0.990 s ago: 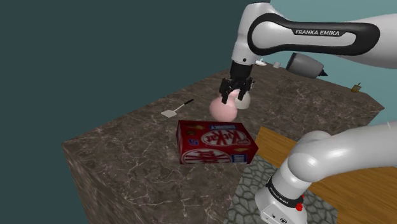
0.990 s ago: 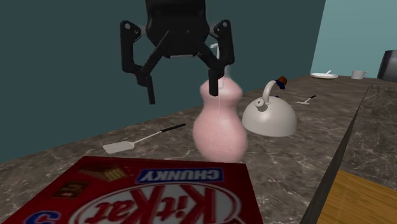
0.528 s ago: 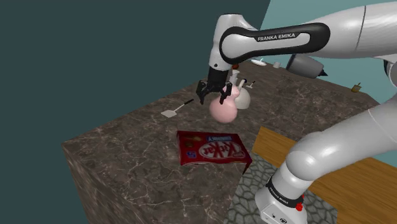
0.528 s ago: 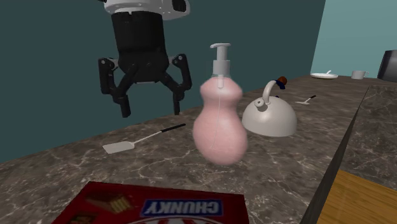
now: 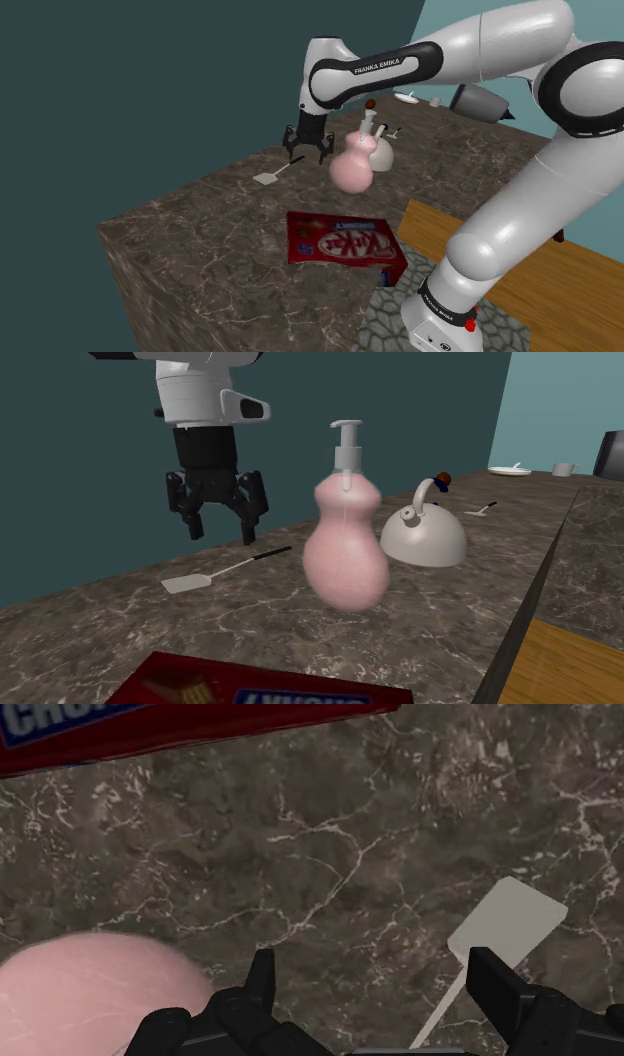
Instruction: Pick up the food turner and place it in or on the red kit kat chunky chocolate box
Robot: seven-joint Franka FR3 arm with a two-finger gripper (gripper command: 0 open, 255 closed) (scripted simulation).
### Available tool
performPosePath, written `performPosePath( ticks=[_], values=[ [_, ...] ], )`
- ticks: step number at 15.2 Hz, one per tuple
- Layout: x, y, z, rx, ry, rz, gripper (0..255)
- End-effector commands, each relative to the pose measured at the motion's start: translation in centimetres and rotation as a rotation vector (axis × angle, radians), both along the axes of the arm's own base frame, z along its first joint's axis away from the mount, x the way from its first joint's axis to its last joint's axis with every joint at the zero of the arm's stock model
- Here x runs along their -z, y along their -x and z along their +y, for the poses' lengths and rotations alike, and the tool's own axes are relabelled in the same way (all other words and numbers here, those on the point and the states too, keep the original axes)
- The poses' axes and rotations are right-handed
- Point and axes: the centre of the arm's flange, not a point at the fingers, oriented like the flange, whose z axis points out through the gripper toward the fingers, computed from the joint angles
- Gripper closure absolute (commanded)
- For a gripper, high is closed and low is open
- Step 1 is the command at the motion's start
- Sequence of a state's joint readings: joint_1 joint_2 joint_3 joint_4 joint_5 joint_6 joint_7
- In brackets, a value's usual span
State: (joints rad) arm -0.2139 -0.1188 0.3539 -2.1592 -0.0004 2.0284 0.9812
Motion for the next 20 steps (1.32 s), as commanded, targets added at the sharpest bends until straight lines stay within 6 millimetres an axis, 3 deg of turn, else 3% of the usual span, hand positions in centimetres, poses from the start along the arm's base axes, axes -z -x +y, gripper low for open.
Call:
performPosePath(
  ticks=[1, 11, 20],
  values=[
    [1.3, -2.3, -0.1, 0.086, 0.003, -0.010, 0],
    [6.5, -13.0, -4.7, 0.488, 0.020, -0.054, 0],
    [10.6, -13.3, -5.1, 0.499, 0.020, -0.055, 0]
  ],
)
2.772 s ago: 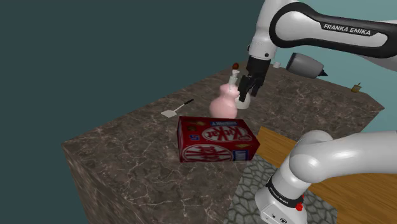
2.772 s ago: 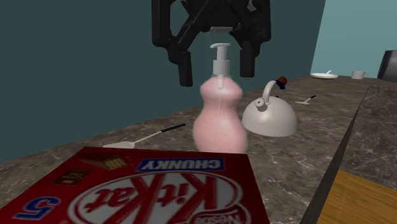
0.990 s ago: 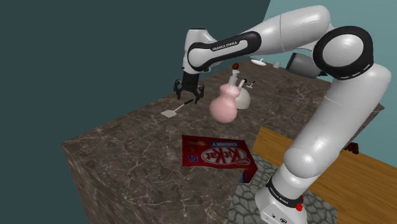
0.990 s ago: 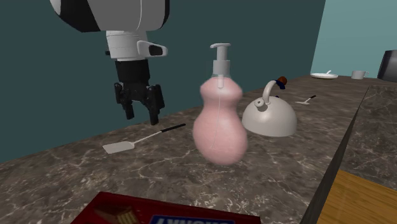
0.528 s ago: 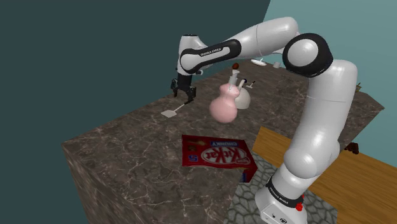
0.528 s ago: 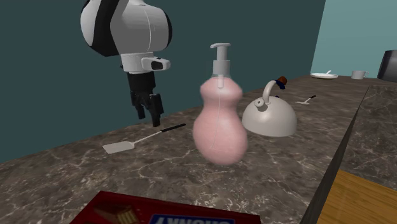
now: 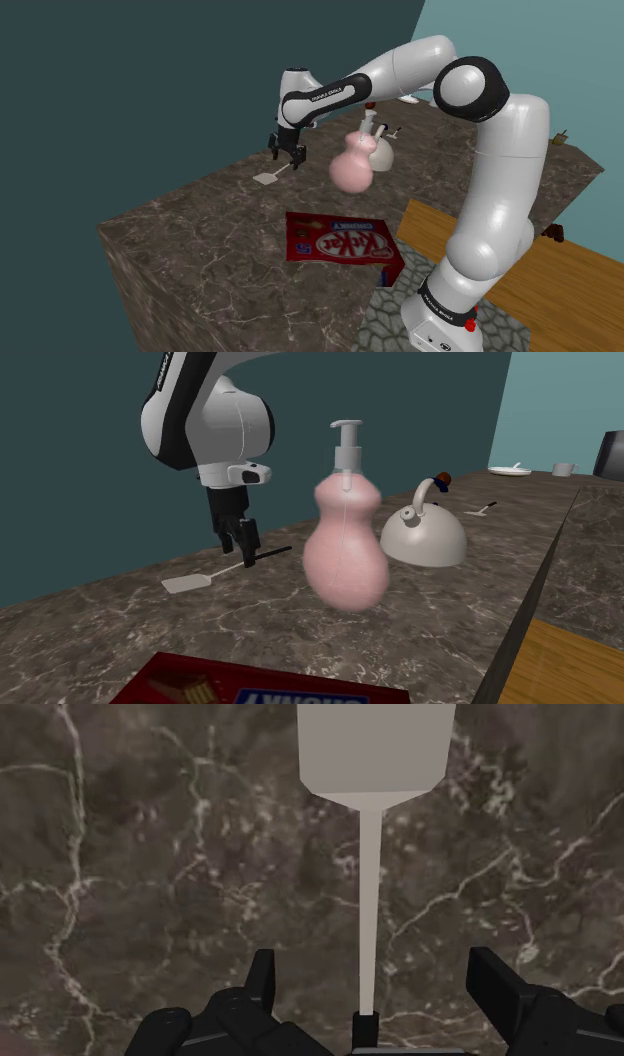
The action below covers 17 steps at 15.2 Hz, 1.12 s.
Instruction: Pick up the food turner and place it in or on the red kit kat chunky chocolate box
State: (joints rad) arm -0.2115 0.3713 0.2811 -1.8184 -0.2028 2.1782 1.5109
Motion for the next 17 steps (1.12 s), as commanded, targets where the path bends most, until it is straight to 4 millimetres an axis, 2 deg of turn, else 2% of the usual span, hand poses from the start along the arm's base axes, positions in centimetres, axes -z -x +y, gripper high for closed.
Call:
performPosePath(
  ticks=[1, 7, 8, 17],
  values=[
    [0.38, -0.05, -0.04, 0.000, 0.000, -0.001, 0],
    [0.38, -0.05, -0.04, 0.000, 0.000, 0.000, 0],
    [0.38, -0.05, -0.04, 0.000, 0.000, 0.000, 255],
    [0.38, -0.05, -0.04, 0.000, 0.000, -0.001, 255]
  ],
)
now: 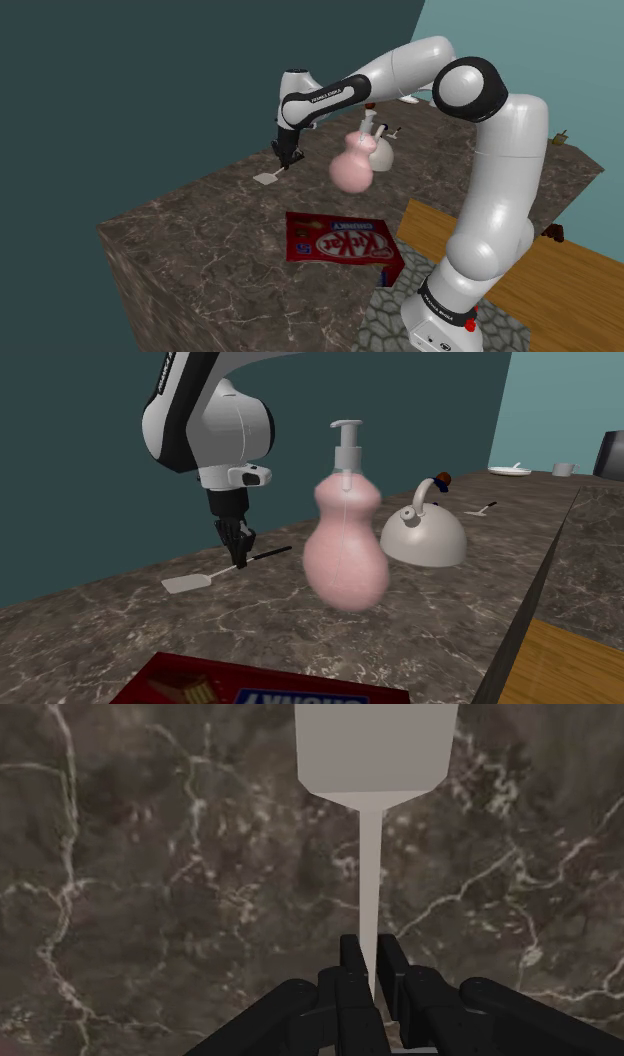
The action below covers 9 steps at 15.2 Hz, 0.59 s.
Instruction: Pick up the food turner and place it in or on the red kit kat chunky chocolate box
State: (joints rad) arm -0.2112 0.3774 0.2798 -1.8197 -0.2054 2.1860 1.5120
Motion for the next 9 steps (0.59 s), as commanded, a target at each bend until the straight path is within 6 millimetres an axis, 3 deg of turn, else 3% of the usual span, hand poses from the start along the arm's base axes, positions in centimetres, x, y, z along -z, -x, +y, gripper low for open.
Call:
performPosePath(
  ticks=[1, 9],
  values=[
    [-0.5, 0.0, 0.0, 0.000, 0.000, 0.000, 255],
    [-4.7, 0.0, 0.0, 0.000, 0.000, 0.000, 255]
  ],
)
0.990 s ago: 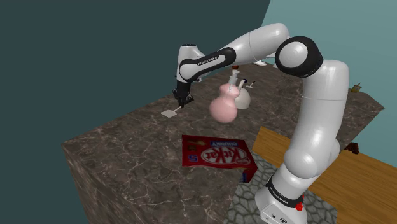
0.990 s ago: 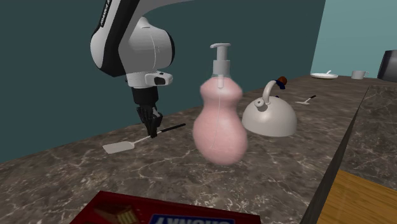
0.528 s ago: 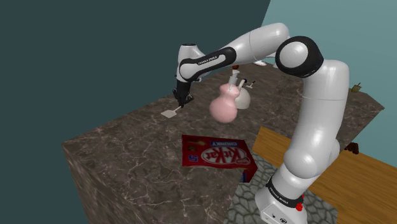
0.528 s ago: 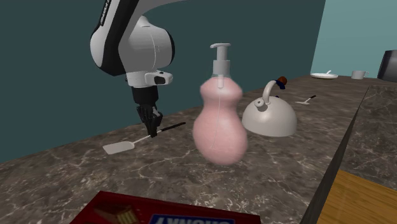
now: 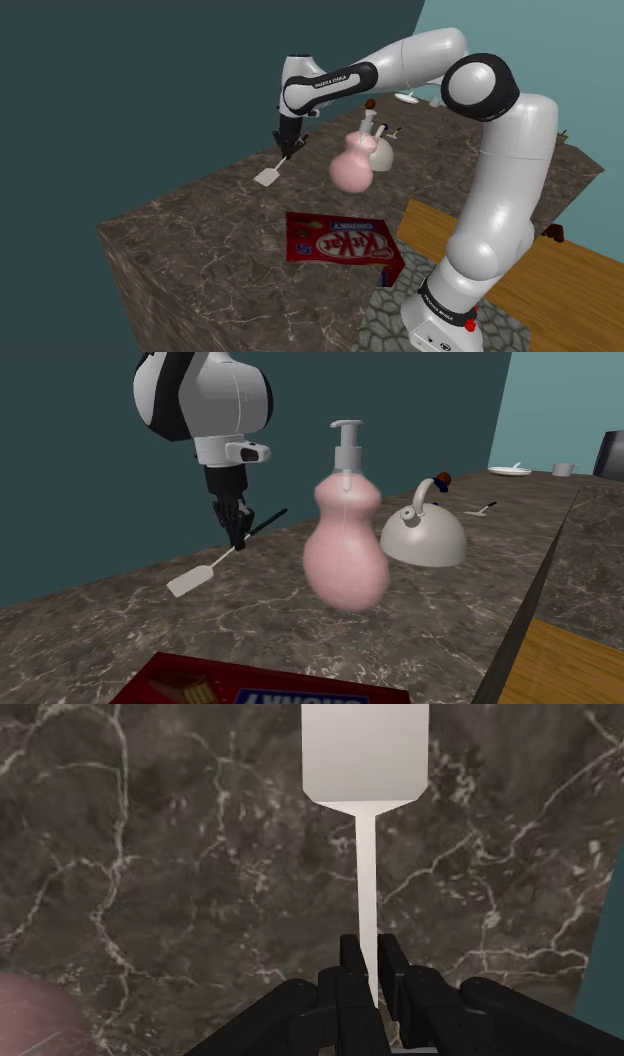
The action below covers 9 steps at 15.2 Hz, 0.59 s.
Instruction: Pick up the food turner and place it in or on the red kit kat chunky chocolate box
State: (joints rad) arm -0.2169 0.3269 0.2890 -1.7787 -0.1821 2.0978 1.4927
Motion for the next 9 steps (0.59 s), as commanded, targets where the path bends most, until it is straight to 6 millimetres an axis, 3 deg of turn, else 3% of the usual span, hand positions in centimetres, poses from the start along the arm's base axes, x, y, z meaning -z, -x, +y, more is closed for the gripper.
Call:
performPosePath(
  ticks=[1, 9],
  values=[
    [-1.0, -0.1, 0.0, 0.000, 0.000, 0.000, 255],
    [-5.2, -0.1, 0.0, 0.000, 0.000, 0.000, 255]
  ],
)
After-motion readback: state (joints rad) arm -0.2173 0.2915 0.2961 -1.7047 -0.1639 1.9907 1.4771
